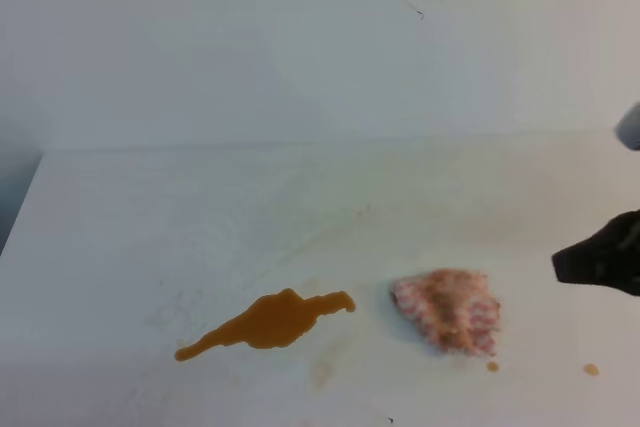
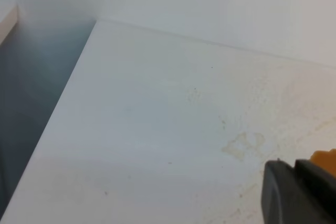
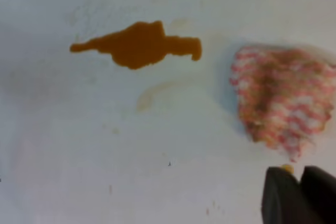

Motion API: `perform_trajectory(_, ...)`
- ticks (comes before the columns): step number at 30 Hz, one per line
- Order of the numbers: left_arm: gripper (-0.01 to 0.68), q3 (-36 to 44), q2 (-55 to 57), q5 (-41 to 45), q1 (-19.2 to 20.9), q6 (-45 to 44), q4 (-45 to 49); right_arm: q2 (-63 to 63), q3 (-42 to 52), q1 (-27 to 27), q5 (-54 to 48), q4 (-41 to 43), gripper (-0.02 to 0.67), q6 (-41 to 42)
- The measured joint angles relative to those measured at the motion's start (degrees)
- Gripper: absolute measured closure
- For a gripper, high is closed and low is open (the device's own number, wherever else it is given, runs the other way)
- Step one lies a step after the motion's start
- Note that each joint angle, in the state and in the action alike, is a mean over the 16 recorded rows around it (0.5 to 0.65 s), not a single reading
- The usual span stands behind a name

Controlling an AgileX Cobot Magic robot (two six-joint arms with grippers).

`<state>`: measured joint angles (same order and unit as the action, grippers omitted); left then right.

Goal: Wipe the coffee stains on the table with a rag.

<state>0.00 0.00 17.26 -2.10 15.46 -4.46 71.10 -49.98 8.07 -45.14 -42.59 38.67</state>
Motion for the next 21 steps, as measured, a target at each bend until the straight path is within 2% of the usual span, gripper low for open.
perform_trajectory(5, 0.673, 0.0, 0.0, 0.1, 0.0, 0.0, 0.0, 8.6, -5.0, 5.8, -0.4, 5.4, 0.505, -3.4)
perform_trajectory(10, 0.673, 0.0, 0.0, 0.1, 0.0, 0.0, 0.0, 16.7, -11.2, 12.8, 0.0, 14.7, 0.446, -10.7)
perform_trajectory(16, 0.673, 0.0, 0.0, 0.0, 0.0, 0.0, 0.0, 26.3, -18.9, 19.7, 0.3, 25.8, 0.422, -20.7)
perform_trajectory(21, 0.673, 0.0, 0.0, 0.0, 0.0, 0.0, 0.0, 33.6, -23.8, 22.8, 0.2, 31.4, 0.409, -26.7)
